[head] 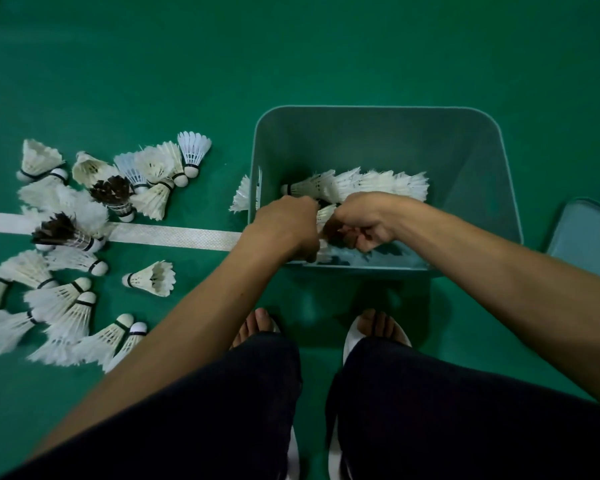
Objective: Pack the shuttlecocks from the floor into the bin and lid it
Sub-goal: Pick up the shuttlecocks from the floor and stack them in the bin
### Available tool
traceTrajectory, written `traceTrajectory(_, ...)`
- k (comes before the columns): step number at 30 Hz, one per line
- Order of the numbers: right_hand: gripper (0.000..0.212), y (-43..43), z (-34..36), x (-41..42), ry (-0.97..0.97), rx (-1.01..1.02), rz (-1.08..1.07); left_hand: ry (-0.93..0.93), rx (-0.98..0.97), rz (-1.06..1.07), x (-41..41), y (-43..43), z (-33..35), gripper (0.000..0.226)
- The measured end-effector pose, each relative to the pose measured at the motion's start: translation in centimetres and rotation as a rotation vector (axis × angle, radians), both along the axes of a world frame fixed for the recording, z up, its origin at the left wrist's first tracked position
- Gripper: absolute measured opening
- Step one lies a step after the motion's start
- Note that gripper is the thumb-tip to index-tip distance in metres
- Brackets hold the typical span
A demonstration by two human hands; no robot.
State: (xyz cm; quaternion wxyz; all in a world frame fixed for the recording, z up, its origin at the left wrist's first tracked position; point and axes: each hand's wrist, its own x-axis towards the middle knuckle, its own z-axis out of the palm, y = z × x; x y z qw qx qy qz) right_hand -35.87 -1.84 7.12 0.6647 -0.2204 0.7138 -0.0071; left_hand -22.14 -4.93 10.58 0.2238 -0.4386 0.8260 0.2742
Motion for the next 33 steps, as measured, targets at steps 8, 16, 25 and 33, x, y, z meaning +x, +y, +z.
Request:
traceTrajectory(8, 0.035, -1.3, -3.2, 1.4, 0.054, 0.130, 0.024, 0.151, -0.122, 0.096, -0.2, -2.2, 1.2, 0.024)
traceTrajectory(16, 0.050, -2.4, -3.1, 2.9, 0.096, 0.061, -0.098, 0.504, -0.240, 0.267, 0.6, -4.9, 1.3, 0.032)
traceTrajectory(25, 0.025, -1.4, 3.7, 2.1, 0.481, -0.463, 0.075, 0.831, -0.366, 0.549, 6.0, -5.3, 4.1, 0.009)
traceTrajectory(33, 0.024, 0.7, 10.7, 14.1, 0.461, -1.154, -0.048, 0.508, -0.316, 0.793, 17.9, -4.0, -0.1, 0.012)
